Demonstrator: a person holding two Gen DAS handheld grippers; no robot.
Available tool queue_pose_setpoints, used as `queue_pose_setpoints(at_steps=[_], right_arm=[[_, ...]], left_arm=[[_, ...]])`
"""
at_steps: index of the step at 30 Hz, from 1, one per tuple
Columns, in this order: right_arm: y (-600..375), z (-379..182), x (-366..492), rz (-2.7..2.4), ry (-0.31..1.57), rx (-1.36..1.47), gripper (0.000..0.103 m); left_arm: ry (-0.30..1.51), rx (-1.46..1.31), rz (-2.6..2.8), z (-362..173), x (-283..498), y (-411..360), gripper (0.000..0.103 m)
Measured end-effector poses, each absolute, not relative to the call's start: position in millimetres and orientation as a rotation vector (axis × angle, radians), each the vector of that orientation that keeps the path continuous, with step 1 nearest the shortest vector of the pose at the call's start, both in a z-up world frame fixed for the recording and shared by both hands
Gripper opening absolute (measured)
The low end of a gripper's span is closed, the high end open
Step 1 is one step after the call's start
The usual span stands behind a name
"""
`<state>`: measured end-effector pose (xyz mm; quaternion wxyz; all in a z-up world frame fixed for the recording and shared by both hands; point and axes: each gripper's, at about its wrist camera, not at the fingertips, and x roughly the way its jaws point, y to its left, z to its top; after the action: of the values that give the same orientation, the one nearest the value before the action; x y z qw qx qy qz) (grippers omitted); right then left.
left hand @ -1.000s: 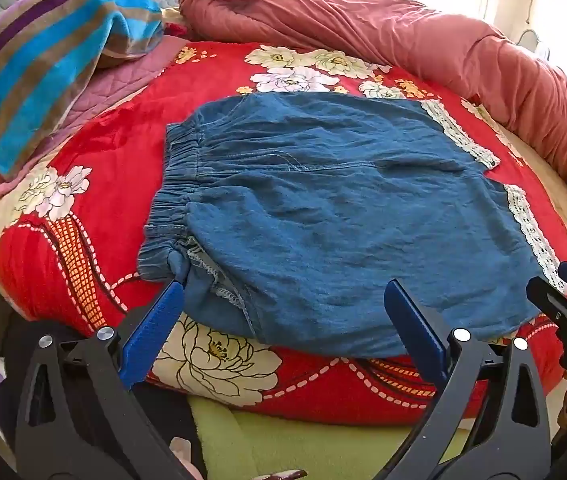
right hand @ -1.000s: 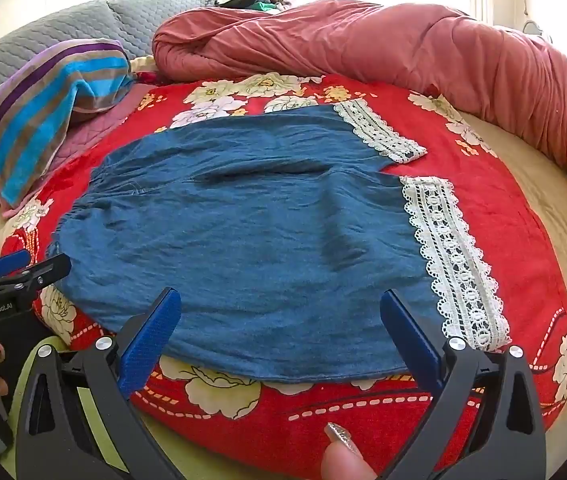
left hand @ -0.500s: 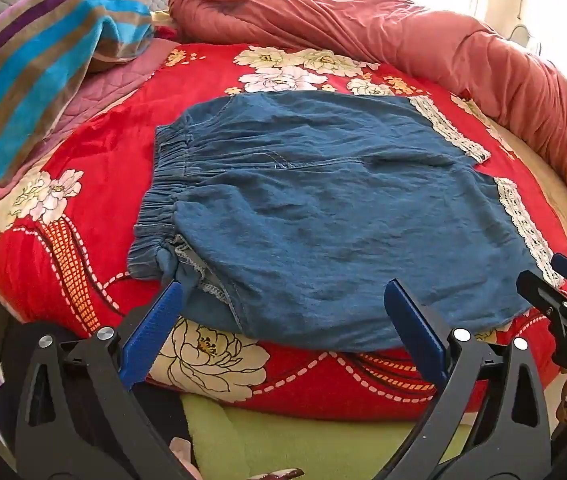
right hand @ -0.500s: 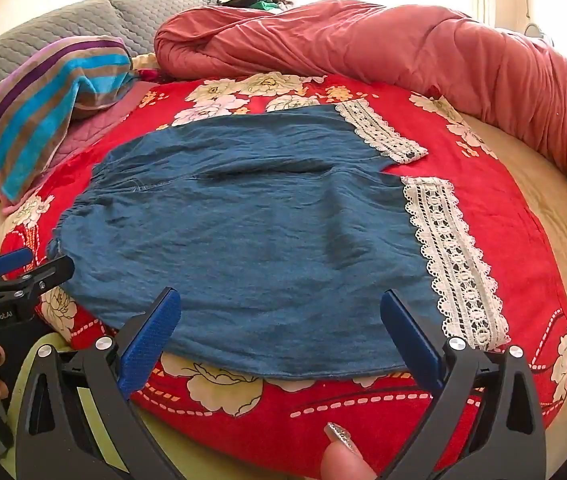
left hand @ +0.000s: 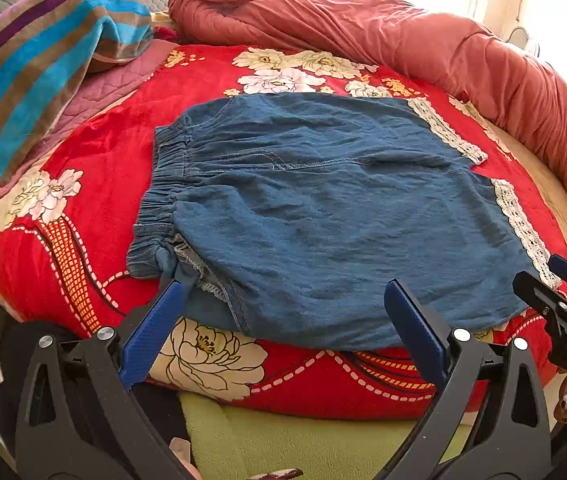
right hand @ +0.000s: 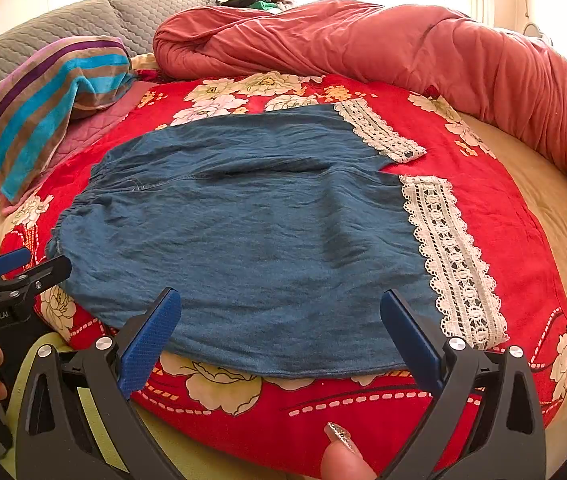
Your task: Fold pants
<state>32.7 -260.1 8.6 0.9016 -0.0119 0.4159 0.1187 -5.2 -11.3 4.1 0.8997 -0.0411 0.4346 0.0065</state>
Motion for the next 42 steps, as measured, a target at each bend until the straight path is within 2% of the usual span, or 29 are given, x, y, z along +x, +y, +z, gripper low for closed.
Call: queue_pose_setpoints(at_steps=[42], right_arm=[[-266.6, 7.2, 37.9, 0.250, 0.855, -0.020, 0.099]], left_arm=[[0.909, -0.091, 0.001, -0.9, -4.9, -13.2, 0.094]])
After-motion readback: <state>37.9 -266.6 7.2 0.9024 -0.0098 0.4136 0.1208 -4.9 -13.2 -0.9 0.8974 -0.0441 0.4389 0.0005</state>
